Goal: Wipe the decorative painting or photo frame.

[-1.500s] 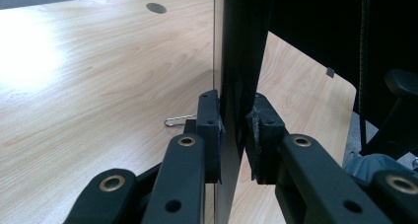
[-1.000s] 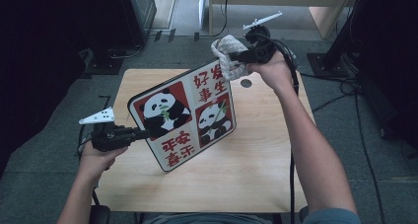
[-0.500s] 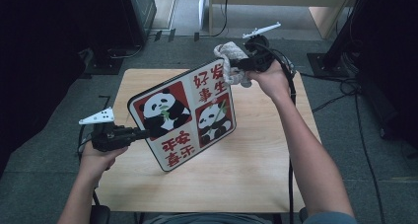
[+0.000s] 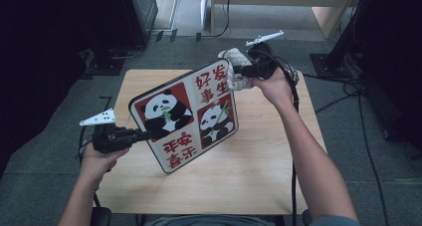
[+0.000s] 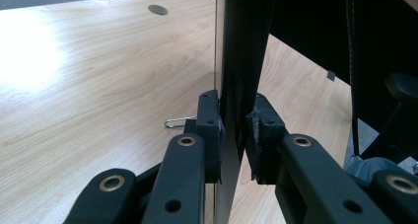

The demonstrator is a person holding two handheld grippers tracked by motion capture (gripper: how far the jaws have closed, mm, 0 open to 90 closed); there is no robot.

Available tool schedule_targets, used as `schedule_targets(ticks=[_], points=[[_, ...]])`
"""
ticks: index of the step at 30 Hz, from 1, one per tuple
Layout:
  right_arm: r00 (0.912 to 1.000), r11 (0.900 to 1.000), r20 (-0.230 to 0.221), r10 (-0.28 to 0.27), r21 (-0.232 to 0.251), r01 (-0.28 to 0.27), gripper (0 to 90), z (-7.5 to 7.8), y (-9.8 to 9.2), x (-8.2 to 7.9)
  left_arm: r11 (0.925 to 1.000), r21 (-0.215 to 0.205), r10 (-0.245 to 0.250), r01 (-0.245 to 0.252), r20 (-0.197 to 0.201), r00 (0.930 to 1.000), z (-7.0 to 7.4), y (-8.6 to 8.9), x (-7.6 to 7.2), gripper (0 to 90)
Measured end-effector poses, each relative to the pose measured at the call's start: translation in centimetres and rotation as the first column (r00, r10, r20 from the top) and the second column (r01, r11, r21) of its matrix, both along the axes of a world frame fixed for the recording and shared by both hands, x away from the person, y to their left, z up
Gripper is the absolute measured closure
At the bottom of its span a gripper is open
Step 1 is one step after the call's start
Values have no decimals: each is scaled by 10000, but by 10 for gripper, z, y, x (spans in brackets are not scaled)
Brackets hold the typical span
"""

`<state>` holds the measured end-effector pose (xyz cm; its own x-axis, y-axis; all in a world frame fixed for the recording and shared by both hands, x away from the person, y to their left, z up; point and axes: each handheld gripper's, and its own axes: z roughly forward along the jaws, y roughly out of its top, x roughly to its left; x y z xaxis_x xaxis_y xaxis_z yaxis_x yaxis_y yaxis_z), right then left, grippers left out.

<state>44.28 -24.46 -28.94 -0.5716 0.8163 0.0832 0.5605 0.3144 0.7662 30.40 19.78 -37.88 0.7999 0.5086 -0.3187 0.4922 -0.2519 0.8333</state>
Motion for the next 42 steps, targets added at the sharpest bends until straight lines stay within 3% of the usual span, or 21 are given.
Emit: schedule_targets(ticks=[17, 21, 42], points=[[9995, 9978, 88, -298, 591, 292, 653, -20, -4, -8, 10000, 28, -10, 10, 17, 10000, 0, -1, -1, 786], [9990, 9974, 347, -294, 673, 271, 653, -25, -5, -12, 10000, 20, -15, 15, -3, 10000, 0, -1, -1, 786], [9983, 9957, -43, -587, 711, 588, 654, -53, -8, -21, 10000, 14, -23, 23, -17, 10000, 0, -1, -2, 786]])
